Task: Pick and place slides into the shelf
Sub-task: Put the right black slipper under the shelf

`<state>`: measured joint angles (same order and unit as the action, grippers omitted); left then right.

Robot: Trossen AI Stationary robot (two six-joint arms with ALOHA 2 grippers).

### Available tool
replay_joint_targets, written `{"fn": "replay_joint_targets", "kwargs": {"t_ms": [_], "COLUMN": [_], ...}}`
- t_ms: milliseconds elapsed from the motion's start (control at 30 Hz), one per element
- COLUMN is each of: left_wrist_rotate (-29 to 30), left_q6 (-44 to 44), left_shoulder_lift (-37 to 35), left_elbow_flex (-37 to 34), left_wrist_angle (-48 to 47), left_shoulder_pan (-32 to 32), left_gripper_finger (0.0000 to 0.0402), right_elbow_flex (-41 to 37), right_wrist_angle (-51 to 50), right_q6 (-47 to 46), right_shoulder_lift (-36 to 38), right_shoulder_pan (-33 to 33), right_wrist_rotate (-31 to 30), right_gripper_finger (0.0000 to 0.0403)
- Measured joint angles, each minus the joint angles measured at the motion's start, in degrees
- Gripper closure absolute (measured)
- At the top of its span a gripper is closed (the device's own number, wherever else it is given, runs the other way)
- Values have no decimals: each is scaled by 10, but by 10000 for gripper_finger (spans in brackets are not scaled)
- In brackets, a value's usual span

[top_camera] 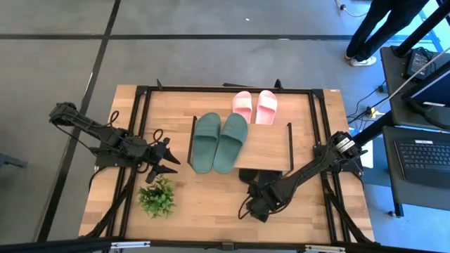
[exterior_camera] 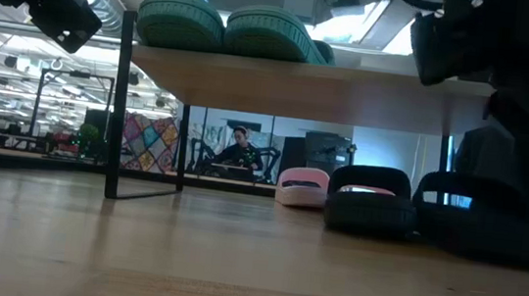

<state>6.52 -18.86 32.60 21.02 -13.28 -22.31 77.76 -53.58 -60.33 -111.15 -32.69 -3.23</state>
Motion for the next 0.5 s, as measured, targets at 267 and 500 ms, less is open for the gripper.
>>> {"fn": "replay_joint_targets", "kwargs": {"t_ms": [267, 500], "left_wrist_rotate": [0, 0], "left_q6": [0, 0], "left_shoulder_lift": [0, 0], "left_elbow_flex": [0, 0], "left_wrist_angle": [0, 0], "left_shoulder_pan": [0, 0], "left_gripper_finger": [231, 231], "right_elbow_flex": [6, 6], "right_wrist_angle": [-37, -43], "right_q6": [22, 22], "right_shoulder_lift": [0, 0], "right_shoulder_pan": [14, 18], "right_wrist_rotate": [-5, -22], "right_gripper_finger": [212, 212]}}
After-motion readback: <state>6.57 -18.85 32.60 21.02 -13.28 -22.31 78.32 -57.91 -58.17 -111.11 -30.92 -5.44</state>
